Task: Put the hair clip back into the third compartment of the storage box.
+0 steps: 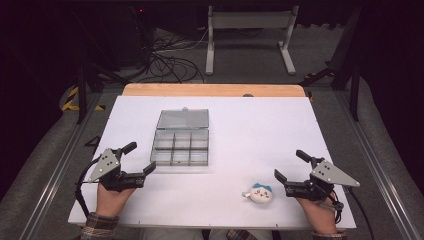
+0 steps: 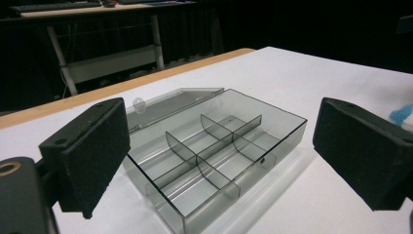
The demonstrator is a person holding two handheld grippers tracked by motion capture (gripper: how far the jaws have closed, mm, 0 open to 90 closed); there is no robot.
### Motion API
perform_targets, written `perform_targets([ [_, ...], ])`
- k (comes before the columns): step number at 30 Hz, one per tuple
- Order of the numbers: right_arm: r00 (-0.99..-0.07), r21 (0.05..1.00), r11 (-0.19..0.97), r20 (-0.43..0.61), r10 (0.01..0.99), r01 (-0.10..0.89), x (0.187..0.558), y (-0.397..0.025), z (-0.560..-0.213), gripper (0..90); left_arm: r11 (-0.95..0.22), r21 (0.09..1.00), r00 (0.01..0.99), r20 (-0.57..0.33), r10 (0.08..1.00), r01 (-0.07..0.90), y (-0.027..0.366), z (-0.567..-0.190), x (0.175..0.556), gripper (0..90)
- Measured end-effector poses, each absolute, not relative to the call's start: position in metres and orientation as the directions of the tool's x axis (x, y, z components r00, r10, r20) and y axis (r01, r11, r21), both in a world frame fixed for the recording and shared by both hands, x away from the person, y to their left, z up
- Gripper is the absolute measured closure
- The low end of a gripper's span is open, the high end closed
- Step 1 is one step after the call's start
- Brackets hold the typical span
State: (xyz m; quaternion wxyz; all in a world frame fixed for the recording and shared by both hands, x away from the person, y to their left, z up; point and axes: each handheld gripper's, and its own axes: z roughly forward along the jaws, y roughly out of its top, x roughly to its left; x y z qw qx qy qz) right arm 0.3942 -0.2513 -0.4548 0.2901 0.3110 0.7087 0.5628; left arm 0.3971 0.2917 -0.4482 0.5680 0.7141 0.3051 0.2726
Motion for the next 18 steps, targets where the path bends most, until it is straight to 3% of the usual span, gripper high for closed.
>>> perform_targets([
  [10, -0.765, 0.93, 0.308, -0.049, 0.642, 0.199, 0.4, -0.238, -0.464, 7.3, -0.189, 0.973, 0.671, 0.053, 0.74, 0.131, 0.291, -0.448, 0.397, 7.1],
  [18, -0.819, 0.896, 0.392, -0.057, 0.572, 0.211, 0.398, -0.227, -0.469, 10.3, -0.2, 0.969, 0.68, 0.051, 0.732, 0.143, 0.287, -0.451, 0.399, 6.9],
])
